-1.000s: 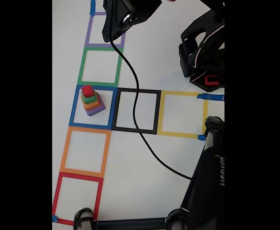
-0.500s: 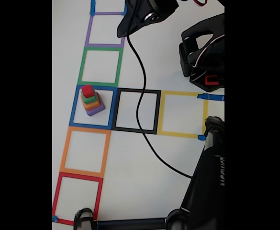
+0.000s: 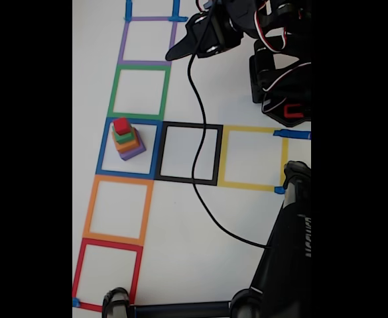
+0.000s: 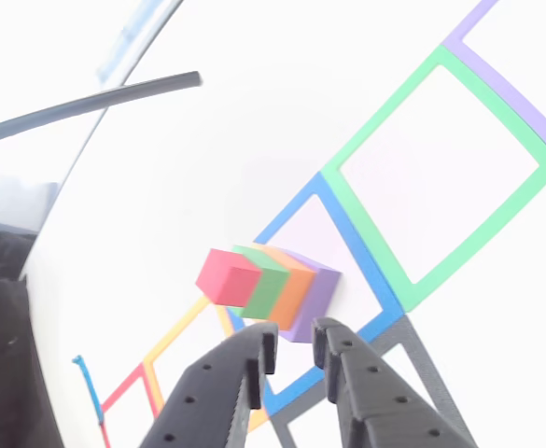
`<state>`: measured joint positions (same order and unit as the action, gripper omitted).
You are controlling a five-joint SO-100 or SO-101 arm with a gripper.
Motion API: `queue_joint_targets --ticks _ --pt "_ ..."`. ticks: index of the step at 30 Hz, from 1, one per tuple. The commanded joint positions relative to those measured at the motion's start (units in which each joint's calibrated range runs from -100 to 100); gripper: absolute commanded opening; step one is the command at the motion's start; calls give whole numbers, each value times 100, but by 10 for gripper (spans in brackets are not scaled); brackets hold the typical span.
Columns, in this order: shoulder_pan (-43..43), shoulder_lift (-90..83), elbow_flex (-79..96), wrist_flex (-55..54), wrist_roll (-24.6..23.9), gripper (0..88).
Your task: Tower of hanoi
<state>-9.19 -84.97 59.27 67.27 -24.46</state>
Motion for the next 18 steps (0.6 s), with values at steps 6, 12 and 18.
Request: queue_joint_targets --ticks 6,12,18 --pt "209 -1398 1218 -15 510 0" --pt "449 -1495 1436 -128 476 0" --pt "593 -1495 1791 -460 764 0"
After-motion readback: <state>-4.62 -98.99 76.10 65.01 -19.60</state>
